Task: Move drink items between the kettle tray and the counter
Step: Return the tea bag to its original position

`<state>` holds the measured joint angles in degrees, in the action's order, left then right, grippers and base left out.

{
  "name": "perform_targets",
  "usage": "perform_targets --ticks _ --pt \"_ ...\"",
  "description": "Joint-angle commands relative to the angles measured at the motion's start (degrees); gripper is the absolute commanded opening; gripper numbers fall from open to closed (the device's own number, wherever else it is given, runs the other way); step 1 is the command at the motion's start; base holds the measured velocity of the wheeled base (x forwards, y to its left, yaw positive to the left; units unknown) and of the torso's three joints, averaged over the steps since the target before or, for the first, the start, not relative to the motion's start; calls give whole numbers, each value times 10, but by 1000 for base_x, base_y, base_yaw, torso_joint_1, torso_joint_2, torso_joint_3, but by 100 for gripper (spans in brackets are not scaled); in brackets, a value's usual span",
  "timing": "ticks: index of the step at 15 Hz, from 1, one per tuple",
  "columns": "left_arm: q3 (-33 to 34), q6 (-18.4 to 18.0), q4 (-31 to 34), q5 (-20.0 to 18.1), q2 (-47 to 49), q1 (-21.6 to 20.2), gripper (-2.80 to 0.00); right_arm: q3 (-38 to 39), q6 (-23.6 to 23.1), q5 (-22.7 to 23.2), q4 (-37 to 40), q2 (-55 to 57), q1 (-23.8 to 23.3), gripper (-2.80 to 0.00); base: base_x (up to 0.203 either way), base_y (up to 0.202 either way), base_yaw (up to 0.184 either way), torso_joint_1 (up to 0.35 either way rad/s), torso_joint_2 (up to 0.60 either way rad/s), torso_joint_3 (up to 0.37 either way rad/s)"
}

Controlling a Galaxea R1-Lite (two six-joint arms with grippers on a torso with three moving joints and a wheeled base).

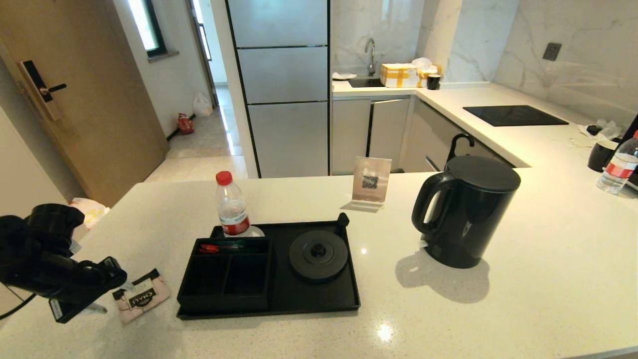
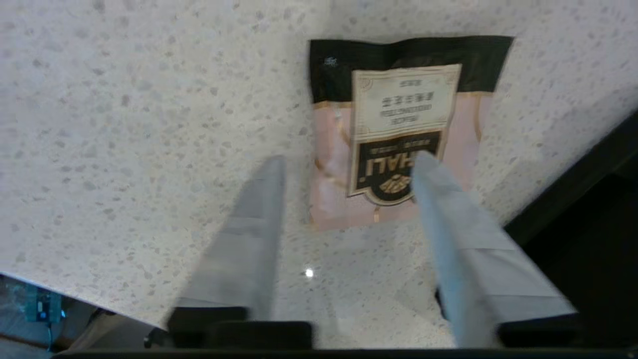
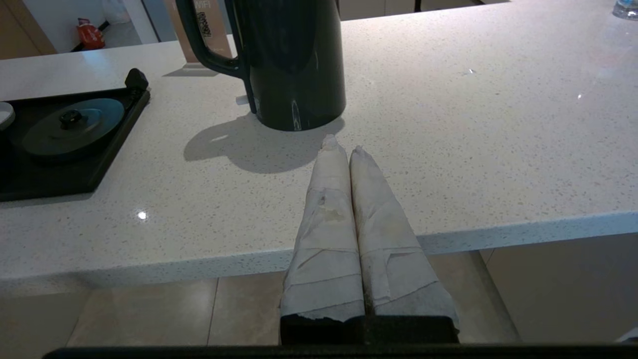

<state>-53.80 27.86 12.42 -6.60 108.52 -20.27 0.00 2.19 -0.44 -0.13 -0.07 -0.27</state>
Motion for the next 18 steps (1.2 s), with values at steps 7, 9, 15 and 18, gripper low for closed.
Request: perform_targets --ticks 7,9,15,18 --pt "1 2 -5 2 6 7 0 0 0 0 0 1 0 -280 0 0 0 0 0 0" --pt "1 2 -5 2 6 7 0 0 0 0 0 1 0 -280 0 0 0 0 0 0" --pt "3 8 -44 59 69 44 0 0 0 0 0 1 0 -280 0 0 0 0 0 0" --pt "29 14 -128 91 93 73 0 0 0 0 0 1 0 -280 0 0 0 0 0 0"
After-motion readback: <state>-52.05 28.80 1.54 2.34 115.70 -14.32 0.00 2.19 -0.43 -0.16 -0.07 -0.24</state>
